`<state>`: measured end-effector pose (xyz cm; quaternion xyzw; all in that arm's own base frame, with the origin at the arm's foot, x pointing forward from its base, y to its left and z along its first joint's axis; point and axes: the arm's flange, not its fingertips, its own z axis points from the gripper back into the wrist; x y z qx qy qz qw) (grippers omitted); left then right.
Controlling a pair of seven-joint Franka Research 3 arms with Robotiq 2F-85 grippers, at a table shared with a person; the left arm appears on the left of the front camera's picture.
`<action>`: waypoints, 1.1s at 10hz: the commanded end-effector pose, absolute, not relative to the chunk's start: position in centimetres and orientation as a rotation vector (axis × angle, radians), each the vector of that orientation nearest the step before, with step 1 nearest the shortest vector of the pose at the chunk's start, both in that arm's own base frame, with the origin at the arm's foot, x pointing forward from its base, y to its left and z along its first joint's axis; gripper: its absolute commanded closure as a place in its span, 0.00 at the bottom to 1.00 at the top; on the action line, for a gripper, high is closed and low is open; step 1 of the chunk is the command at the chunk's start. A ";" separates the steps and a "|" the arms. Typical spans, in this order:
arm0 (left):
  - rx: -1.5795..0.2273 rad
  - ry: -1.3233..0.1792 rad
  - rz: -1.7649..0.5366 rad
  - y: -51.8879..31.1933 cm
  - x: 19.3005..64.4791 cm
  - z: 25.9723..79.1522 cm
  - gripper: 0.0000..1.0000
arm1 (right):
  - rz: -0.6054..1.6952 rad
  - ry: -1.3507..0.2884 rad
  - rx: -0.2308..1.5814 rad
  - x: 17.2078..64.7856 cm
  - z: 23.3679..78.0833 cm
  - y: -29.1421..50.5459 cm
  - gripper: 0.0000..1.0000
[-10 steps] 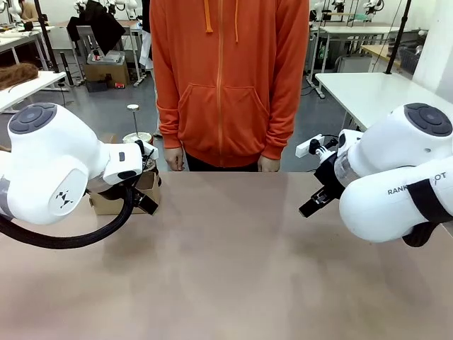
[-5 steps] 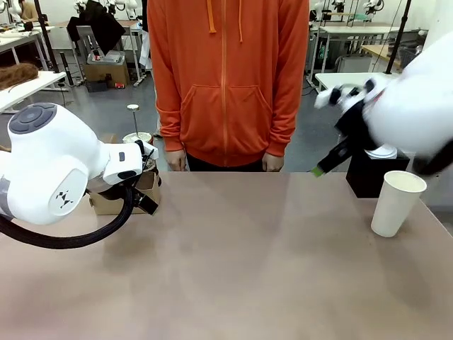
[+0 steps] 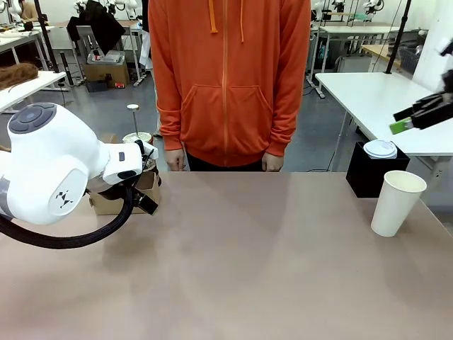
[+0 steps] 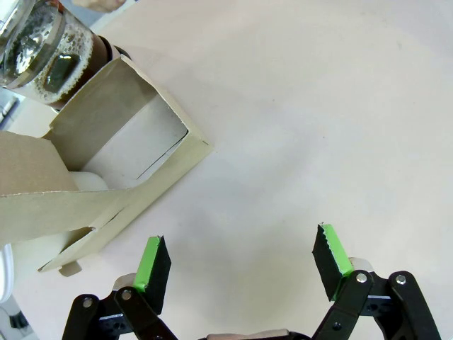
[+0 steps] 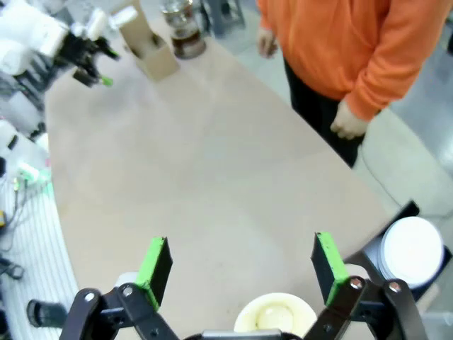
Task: Pour a drink into a cup and package it in a carrier.
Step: Pick up the 600 ml Paper Cup and place it in the middle top area of the table.
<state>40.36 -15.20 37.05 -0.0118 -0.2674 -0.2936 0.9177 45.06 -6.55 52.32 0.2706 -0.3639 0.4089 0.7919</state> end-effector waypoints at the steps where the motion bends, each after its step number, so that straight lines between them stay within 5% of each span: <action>1: -0.025 -0.550 -0.604 -15.2 40.4 37.1 0.00 | 0.912 -0.833 0.726 47.7 48.8 -9.2 0.00; 5: -0.025 -0.550 -0.604 -15.2 40.4 37.1 0.00 | 0.926 -1.019 0.839 46.9 44.8 -14.4 0.00; 11: -0.025 -0.550 -0.604 -15.2 40.4 37.1 0.00 | 0.900 -0.985 0.833 46.0 43.9 -14.4 0.00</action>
